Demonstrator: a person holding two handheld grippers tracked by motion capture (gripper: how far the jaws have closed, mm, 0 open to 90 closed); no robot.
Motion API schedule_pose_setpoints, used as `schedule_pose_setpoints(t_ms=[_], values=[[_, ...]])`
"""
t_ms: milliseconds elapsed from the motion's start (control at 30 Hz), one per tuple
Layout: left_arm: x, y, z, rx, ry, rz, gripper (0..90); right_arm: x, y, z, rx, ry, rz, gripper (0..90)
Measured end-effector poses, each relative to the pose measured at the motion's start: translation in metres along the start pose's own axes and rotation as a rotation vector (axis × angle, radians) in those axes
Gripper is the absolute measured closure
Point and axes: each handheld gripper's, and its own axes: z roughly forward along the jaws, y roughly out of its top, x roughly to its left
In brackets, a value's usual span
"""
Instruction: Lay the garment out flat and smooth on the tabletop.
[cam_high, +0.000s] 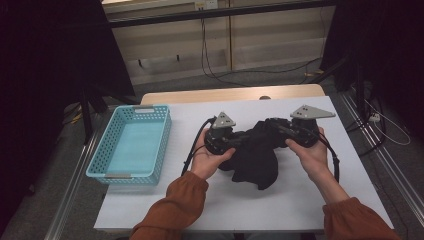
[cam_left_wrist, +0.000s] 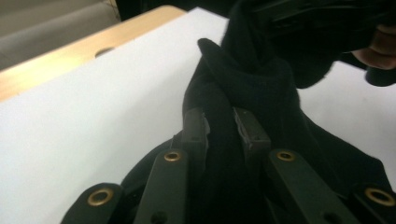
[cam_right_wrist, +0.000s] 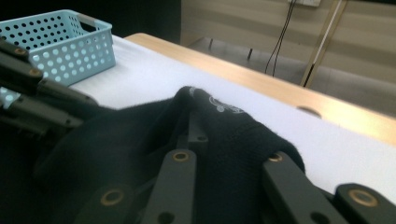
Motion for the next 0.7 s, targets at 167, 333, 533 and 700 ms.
schedule_pose_setpoints(t_ms=[167,333,533,700], values=[[-0.003,0.018,-0.012,-0.057,0.015,0.013,76.7,-0.001,0.033,0.008,-0.020,-0.008,-0.020,83.0],[-0.003,0.032,-0.022,-0.097,0.034,0.022,76.7,0.004,0.062,0.012,-0.058,-0.008,-0.049,83.1],[-0.016,0.035,-0.030,-0.111,0.003,0.050,76.3,0.011,0.075,0.013,-0.092,0.019,-0.059,83.1],[-0.034,-0.001,-0.010,-0.027,-0.041,0.057,76.1,0.016,0.048,0.024,-0.051,0.041,-0.043,83.1]])
